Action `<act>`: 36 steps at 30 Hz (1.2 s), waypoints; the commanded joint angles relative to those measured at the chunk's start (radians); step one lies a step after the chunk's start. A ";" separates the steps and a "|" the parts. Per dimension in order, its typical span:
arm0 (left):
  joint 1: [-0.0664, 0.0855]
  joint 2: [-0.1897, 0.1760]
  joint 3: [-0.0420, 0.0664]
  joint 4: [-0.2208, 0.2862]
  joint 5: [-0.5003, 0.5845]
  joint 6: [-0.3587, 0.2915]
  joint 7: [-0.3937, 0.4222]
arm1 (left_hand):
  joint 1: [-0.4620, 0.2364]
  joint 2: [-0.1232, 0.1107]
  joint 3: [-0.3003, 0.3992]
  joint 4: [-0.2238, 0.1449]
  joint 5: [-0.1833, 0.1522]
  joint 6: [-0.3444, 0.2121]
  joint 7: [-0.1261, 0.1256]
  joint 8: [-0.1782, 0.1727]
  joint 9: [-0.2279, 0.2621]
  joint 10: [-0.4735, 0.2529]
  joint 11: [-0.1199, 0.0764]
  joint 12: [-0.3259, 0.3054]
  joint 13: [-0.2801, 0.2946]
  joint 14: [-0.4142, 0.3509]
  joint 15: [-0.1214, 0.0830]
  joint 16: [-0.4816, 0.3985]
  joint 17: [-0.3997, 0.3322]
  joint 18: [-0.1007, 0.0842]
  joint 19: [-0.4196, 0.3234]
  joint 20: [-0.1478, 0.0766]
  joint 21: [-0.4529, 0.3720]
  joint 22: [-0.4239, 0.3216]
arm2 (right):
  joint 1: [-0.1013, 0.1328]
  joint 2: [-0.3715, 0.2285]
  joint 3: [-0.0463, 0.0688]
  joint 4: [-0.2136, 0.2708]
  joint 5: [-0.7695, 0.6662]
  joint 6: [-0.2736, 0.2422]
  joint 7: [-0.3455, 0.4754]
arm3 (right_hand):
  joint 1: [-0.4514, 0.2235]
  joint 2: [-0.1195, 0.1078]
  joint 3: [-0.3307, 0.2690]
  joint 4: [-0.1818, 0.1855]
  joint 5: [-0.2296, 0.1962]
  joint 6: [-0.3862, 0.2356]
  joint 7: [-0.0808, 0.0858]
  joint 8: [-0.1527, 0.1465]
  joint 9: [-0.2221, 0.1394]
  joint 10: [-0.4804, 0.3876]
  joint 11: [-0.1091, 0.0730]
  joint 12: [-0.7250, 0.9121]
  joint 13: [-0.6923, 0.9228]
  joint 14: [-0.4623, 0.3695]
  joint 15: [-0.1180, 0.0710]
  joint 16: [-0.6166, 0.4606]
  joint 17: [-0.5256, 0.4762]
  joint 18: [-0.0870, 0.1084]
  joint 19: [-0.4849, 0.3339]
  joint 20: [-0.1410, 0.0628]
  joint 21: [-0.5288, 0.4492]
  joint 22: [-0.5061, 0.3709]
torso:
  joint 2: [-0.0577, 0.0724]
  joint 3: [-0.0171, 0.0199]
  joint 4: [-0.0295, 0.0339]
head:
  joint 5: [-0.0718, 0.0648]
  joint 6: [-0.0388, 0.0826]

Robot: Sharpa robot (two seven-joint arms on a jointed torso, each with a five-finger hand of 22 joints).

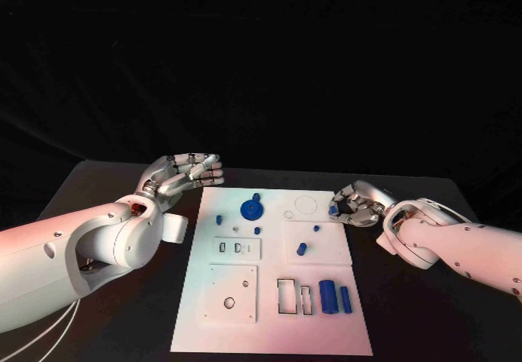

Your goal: Assemble the parts on the task board

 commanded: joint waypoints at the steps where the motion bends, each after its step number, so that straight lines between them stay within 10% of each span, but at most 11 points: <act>1: 0.001 0.001 0.001 0.002 0.001 0.015 0.007 | 0.005 0.005 -0.008 0.000 -0.004 -0.005 0.025 -0.005 0.001 -0.006 -0.001 -0.004 -0.001 -0.007 -0.002 -0.006 0.001 0.009 0.006 0.003 -0.007 -0.001 | -0.001 0.001 0.000 0.006 0.001 -0.047 -0.008 | 0.004 0.020 0.009 -0.002 0.007 0.010 -0.004 0.008 0.010 0.017 -0.009 0.007 0.161 0.104 -0.009 0.006 0.263 -0.007 0.106 -0.009 0.004 0.263 | -0.001 0.0005 0.0004 | 0.001 -0.001; 24: 0.001 0.021 -0.002 -0.035 0.001 0.023 -0.007 | 0.007 0.007 -0.011 0.000 -0.004 -0.001 0.024 -0.003 0.003 -0.001 -0.001 -0.001 0.001 -0.003 -0.003 -0.006 0.004 0.009 0.007 0.003 -0.007 -0.002 | 0.055 0.060 0.004 0.284 -0.180 -0.086 -0.306 | -0.010 0.020 0.021 -0.017 0.022 0.002 -0.004 0.006 0.015 0.010 -0.010 -0.002 0.151 0.104 -0.012 0.006 0.263 -0.007 0.106 -0.013 0.004 0.263 | -0.031 0.0018 -0.0069 | 0.026 -0.033; 36: 0.000 0.049 -0.007 -0.062 0.001 0.027 -0.017 | 0.008 0.008 -0.012 0.001 -0.004 0.001 0.024 -0.002 0.005 0.003 -0.001 0.000 0.001 0.001 -0.004 -0.004 0.006 0.010 0.009 0.003 -0.007 -0.002 | 0.015 0.212 -0.006 0.280 -0.273 -0.083 -0.384 | -0.015 0.020 0.023 -0.018 0.026 0.003 -0.004 0.008 0.016 0.010 -0.010 -0.002 0.152 0.104 -0.012 0.006 0.263 -0.007 0.106 -0.014 0.004 0.263 | -0.042 -0.0045 -0.0022 | 0.032 -0.048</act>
